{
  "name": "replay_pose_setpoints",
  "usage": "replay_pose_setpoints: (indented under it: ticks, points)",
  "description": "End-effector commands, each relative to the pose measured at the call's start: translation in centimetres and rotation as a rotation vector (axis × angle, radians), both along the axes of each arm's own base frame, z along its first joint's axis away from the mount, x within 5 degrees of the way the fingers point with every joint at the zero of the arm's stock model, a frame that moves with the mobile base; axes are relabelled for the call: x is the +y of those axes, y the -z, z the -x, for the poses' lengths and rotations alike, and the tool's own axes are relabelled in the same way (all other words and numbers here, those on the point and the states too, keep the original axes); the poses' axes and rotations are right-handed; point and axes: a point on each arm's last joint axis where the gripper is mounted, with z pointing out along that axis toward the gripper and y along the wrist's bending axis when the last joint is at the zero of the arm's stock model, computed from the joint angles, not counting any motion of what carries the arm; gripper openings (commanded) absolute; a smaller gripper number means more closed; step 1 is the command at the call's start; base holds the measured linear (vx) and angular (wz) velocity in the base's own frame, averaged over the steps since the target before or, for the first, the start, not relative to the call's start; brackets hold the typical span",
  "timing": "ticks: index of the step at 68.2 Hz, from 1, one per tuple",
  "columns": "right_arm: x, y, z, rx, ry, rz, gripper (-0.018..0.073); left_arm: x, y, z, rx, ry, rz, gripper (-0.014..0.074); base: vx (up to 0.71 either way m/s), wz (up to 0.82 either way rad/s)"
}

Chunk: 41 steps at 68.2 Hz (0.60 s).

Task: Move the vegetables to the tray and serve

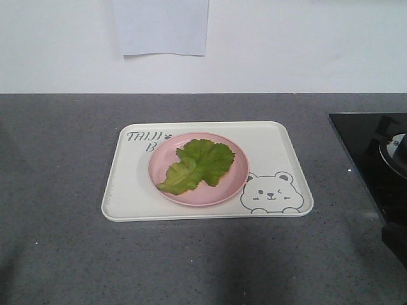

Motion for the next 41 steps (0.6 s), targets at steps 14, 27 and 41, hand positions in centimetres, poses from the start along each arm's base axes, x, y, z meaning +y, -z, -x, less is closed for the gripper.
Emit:
replay_pose_setpoints:
  ticks: [14, 27, 41]
  points:
    - [-0.11, -1.35, -0.29, -0.079, 0.023, -0.023, -0.0006, 0.0, 0.22, -0.02, -0.053, -0.001, 0.018, -0.0006, 0.0, 0.0]
    - [-0.11, -1.35, -0.29, -0.079, 0.023, -0.023, -0.0006, 0.0, 0.22, -0.02, -0.053, -0.001, 0.018, -0.0006, 0.0, 0.0]
    - [-0.27, -1.55, -0.38, -0.084, 0.062, -0.079, -0.0006, 0.0, 0.22, -0.02, -0.053, -0.001, 0.018, -0.0006, 0.0, 0.0]
